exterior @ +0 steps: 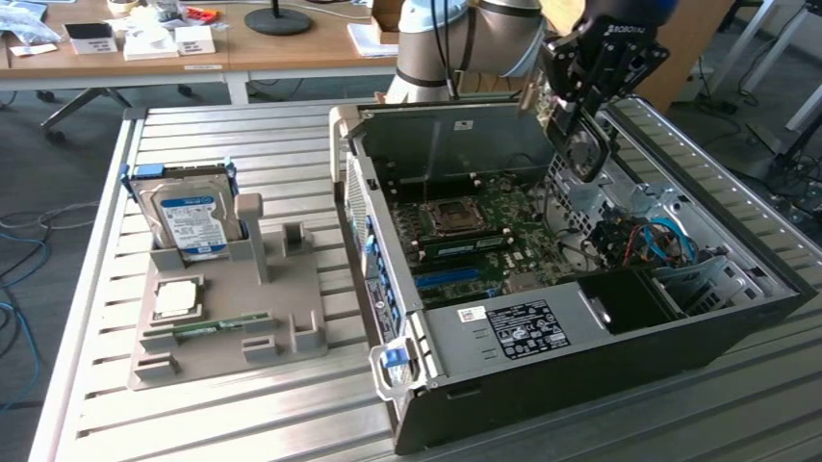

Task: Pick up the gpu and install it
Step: 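Pick up the gpu and move the gpu toward the slot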

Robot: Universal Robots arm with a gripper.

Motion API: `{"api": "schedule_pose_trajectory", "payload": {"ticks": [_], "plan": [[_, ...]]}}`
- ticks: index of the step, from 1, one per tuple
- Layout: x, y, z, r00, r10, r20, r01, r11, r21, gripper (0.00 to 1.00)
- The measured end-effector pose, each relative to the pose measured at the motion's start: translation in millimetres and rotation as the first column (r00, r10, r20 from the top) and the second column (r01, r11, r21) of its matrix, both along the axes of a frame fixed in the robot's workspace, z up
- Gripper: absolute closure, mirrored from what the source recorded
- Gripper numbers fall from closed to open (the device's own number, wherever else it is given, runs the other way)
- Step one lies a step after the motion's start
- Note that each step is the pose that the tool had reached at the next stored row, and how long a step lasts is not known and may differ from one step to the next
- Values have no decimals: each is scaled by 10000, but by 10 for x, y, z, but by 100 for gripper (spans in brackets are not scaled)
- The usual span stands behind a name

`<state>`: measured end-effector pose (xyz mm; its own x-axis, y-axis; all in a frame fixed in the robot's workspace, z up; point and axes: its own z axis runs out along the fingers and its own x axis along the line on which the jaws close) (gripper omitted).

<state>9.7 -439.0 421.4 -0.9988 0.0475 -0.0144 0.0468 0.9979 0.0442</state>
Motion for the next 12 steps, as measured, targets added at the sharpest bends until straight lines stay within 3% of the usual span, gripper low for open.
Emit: {"api": "schedule_pose_trajectory", "payload": {"ticks": [12], "plan": [[138,0,0,10000,0,0,0,10000,1,73]]}}
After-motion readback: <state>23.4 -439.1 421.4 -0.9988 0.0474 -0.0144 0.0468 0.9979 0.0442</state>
